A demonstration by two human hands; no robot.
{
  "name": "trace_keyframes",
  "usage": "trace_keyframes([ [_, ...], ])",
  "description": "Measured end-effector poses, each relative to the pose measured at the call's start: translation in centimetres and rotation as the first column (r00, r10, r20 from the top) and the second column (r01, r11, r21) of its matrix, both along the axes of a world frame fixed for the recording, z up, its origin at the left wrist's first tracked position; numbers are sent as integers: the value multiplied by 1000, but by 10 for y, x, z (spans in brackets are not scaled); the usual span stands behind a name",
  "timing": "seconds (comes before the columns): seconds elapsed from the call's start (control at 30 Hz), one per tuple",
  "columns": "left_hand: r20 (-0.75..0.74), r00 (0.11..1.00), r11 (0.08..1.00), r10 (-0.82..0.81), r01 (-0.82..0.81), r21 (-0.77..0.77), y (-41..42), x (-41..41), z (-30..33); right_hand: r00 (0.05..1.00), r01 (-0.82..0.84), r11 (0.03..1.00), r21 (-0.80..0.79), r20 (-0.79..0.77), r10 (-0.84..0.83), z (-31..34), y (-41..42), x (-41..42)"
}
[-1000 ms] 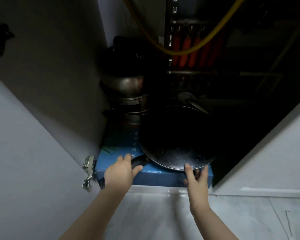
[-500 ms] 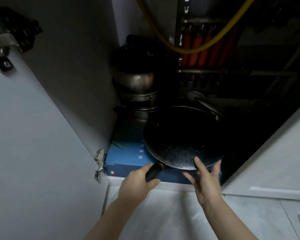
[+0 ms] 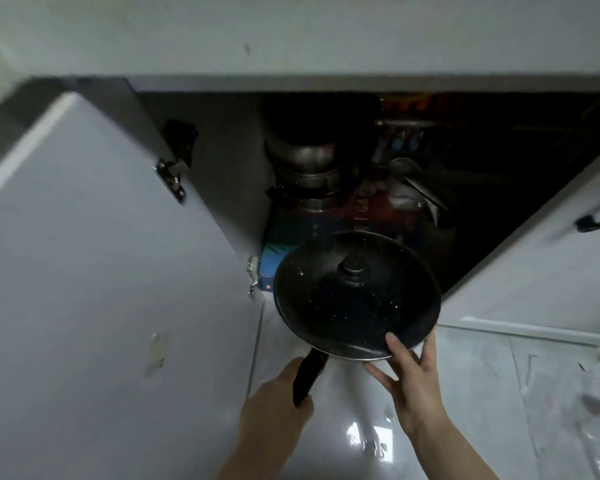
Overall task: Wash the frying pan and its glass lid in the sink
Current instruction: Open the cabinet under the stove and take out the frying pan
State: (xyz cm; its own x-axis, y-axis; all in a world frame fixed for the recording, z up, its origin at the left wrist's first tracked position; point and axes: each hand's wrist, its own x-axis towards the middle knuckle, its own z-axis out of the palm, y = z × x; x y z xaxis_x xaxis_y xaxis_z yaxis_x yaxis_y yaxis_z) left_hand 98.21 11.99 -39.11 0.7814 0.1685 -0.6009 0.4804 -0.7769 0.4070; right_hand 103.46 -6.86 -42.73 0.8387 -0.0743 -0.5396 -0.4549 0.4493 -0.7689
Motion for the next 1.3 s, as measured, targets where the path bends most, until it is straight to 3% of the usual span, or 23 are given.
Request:
trace_keyframes([
  [0.17,-127,990,998,54,-51,27,-18,-50,107,999,-38,999,-33,-34,37,107,-13,-46],
  [0.4,-106,985,990,135,-138,-24,-38,-123,245,998,-57,997,-51,-28,56,240,-29,-110],
  [0.83,116,976,979,186,-175,-101,-16,-237,412,995,-59,997,-50,79,62,401,-3,-209],
  [1.3,406,889,967,210,-250,45,54,-273,528,946,-168,986,13,283,158,520,82,-212],
])
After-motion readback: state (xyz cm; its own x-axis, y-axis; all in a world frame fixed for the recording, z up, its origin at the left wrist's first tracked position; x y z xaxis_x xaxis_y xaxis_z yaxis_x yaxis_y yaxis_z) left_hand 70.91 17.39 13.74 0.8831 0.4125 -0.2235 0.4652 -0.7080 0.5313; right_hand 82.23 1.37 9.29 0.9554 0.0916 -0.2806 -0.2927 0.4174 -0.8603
